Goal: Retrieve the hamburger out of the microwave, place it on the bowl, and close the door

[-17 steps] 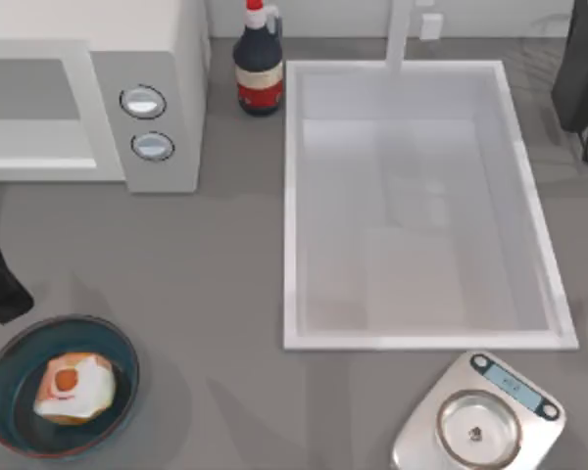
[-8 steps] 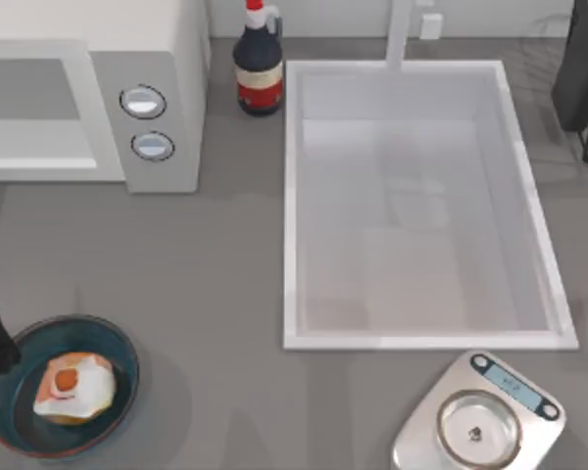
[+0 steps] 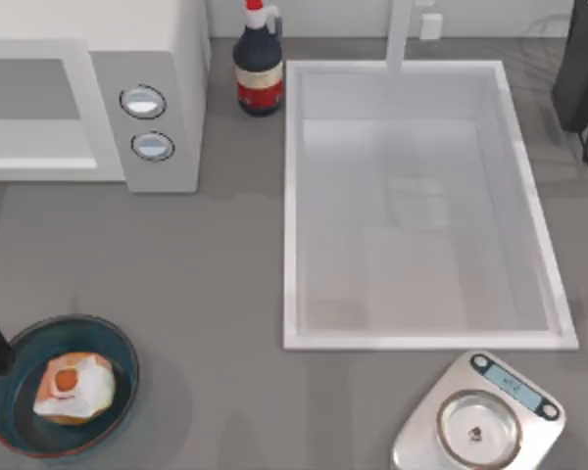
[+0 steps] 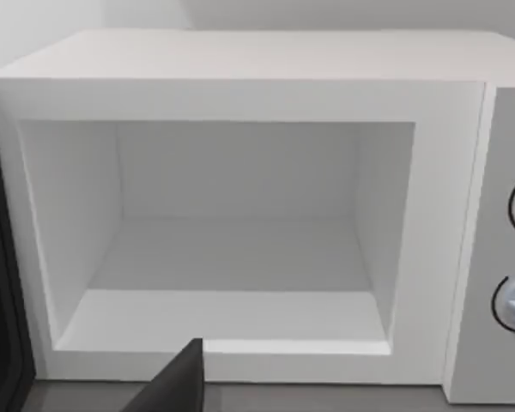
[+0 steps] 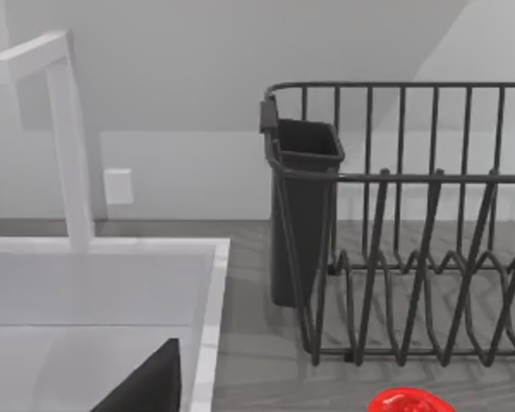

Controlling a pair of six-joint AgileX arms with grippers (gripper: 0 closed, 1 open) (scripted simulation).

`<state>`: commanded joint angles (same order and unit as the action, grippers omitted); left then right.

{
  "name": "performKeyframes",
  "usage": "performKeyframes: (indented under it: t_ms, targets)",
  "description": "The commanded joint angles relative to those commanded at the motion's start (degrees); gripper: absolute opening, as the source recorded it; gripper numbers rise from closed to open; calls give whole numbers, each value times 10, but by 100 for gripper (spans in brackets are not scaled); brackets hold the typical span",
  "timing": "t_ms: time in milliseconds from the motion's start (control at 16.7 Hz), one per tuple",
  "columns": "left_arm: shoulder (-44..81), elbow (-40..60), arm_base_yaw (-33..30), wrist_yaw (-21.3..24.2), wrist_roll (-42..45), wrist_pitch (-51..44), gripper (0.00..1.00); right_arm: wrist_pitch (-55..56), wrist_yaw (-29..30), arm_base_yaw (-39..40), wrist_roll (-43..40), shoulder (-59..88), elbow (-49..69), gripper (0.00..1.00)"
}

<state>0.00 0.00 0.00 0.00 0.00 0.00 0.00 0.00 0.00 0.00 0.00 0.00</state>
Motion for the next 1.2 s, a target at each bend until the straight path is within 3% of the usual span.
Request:
performKeyframes:
  t_ms: [600, 1200]
  targets:
    - [0, 0, 0, 0, 0, 0, 2, 0, 0, 0, 0, 0, 0, 100]
    - [-2, 1, -2, -2, 0, -2, 0, 0, 0, 0, 0, 0, 0, 100]
